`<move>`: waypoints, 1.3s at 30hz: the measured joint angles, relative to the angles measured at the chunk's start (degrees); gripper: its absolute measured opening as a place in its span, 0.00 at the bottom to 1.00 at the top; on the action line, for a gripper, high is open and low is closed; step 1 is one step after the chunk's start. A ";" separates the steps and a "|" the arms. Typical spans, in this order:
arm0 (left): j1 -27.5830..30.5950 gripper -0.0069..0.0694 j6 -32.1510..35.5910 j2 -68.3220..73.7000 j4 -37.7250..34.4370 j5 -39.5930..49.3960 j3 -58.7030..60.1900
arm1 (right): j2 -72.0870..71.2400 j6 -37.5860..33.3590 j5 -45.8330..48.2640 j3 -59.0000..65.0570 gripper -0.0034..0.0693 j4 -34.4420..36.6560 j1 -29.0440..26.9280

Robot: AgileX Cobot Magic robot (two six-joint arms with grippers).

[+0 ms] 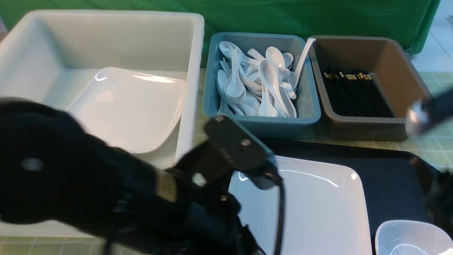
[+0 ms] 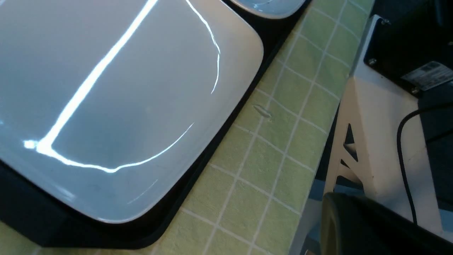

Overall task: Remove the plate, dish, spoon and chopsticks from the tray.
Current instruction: Use the right arm to grab a small plate from the dinner plate

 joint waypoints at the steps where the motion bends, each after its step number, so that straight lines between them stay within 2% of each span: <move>1: -0.18 0.08 0.00 1.46 -0.04 -0.96 0.00 | -0.20 0.00 -0.42 2.60 0.53 0.84 -0.13; 4: -0.37 0.08 0.00 4.87 1.04 -2.99 0.00 | -0.34 0.00 -4.89 11.28 0.73 3.43 1.39; 7: -0.37 0.08 0.00 6.74 2.22 -4.17 0.00 | -0.36 0.12 -11.25 16.91 0.84 4.20 4.83; 11: -0.37 0.08 0.00 7.24 3.70 -5.67 0.00 | -0.36 0.16 -17.81 20.70 0.86 4.12 8.07; 14: -0.37 0.08 0.00 7.29 4.81 -6.44 0.00 | -0.07 0.69 -21.90 21.87 0.86 1.46 8.80; 18: -0.32 0.08 0.00 7.29 5.35 -6.51 0.00 | 2.68 2.68 -23.26 21.99 0.86 -2.93 8.86; 27: -0.28 0.08 -0.20 7.29 5.49 -6.51 0.00 | 10.60 2.83 -25.66 21.95 0.85 -4.37 8.88; 29: -0.28 0.08 -0.90 7.29 5.55 -6.51 0.00 | 10.83 2.83 -25.79 21.88 0.81 -4.18 8.88; 31: -0.28 0.08 -1.34 7.29 5.69 -6.51 0.00 | 10.88 2.83 -26.45 21.88 0.71 -4.16 8.93; 36: -0.28 0.08 -2.12 7.29 6.10 -7.01 0.00 | 11.47 2.83 -27.12 21.88 0.32 -4.78 8.93; 39: -0.28 0.08 -4.76 7.29 7.24 -8.59 0.00 | 10.58 2.83 -24.92 20.45 0.28 -5.20 8.93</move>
